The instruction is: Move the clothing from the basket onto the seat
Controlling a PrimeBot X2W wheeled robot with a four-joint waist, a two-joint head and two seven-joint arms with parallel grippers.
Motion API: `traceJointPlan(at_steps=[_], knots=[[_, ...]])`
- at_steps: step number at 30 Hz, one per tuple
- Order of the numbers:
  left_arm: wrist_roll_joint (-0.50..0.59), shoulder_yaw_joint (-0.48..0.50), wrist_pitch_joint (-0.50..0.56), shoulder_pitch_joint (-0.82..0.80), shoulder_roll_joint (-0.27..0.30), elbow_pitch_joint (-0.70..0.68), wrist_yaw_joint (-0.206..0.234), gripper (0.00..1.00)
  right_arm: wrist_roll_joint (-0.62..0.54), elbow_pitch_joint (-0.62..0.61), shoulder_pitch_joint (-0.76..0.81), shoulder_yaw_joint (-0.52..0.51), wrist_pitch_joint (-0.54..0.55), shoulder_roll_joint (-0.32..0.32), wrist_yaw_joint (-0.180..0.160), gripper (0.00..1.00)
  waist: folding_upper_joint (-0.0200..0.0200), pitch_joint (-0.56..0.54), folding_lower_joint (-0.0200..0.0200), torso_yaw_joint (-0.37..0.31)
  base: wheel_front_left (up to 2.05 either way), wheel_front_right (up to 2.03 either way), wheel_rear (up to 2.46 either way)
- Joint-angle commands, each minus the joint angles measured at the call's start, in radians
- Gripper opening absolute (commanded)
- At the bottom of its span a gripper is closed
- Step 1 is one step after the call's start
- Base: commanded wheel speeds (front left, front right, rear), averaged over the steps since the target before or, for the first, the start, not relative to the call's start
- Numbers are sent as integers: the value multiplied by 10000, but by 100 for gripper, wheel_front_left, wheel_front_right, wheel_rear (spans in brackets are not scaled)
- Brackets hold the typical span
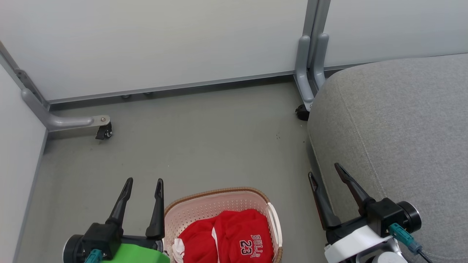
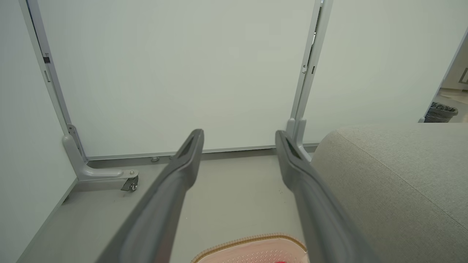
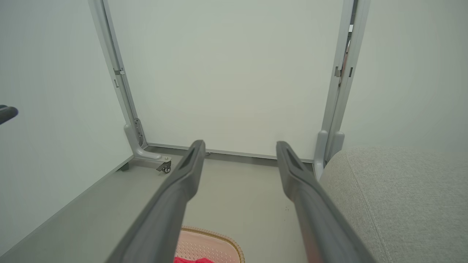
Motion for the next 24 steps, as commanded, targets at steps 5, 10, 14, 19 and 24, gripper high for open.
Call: traceJointPlan(at_steps=[5, 10, 14, 19, 24], knots=[[62, 28, -6, 117, 65, 13, -21, 100, -6, -14, 35, -1, -41, 31, 1, 100, 0, -18, 0, -9, 0, 0, 0], [68, 34, -6, 130, 65, 12, -35, 100, -2, -13, -10, 28, -41, 43, 1, 100, 0, -8, 0, -34, 0, 0, 0], [70, -10, -6, 113, 65, 31, -41, 100, -21, -44, -59, 48, -41, 28, 1, 100, 0, 54, 0, -65, 0, 0, 0], [103, -140, -6, 34, 65, 109, -51, 100, -52, -95, -126, -144, -41, 50, 1, 100, 0, 258, 0, -171, 0, 0, 0], [288, -366, -5, -286, 62, 307, -60, 100, -43, -236, -288, -543, -41, 92, 1, 100, 0, 748, 0, -362, 0, 0, 0]])
